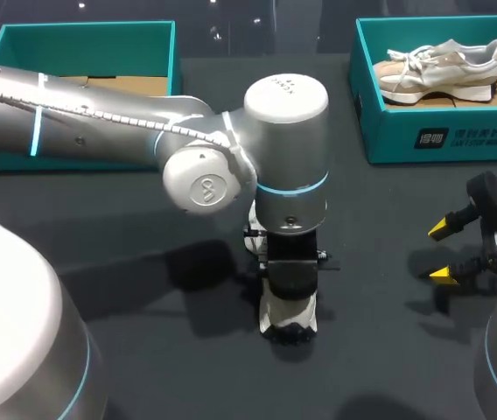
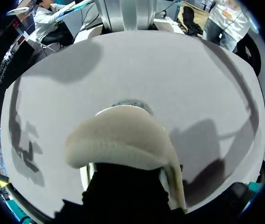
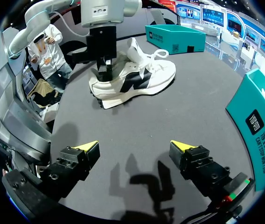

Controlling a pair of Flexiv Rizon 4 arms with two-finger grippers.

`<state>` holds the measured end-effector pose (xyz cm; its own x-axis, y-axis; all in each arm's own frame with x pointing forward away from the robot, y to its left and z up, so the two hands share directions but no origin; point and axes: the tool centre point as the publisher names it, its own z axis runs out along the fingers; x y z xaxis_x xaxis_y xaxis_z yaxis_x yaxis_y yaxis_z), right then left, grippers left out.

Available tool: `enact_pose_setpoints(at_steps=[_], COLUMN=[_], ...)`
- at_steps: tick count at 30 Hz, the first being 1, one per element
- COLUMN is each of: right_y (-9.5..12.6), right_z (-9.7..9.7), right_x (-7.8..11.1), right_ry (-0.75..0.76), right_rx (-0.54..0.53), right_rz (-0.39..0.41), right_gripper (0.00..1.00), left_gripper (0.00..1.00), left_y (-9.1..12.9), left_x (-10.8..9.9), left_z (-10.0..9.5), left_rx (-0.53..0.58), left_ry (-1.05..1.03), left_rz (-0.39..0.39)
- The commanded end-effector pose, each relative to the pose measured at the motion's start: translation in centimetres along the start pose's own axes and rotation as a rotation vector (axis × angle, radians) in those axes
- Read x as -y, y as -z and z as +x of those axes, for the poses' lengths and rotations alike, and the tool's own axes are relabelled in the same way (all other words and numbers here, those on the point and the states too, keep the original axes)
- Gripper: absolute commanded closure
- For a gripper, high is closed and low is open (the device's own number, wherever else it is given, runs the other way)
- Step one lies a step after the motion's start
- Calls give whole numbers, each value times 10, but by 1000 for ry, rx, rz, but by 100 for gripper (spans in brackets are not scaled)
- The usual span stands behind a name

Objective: Take the shoe out of the shoebox, open the shoe tongue, remove and reinsert the insole, then place the shoe into the shoebox

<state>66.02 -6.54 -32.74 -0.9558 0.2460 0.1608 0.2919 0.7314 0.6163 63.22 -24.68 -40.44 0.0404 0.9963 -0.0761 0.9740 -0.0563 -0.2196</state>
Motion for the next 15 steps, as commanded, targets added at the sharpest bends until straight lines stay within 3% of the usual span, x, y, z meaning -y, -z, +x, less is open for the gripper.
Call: enact_pose_setpoints(at_steps=[1, 8, 15], right_y=[0, 0, 0], right_z=[2, 2, 2], right_x=[0, 0, 0], right_ry=[0, 0, 0], right_rx=[4, 4, 4], right_rz=[3, 3, 3], right_gripper=[0, 0, 0], left_gripper=[100, 100, 100], left_y=[-15, 8, 41], left_x=[-13, -23, -18], left_z=[1, 17, 21], left_rx=[-28, -23, 3], left_ry=[13, 45, 36], left_rz=[-29, -78, -129])
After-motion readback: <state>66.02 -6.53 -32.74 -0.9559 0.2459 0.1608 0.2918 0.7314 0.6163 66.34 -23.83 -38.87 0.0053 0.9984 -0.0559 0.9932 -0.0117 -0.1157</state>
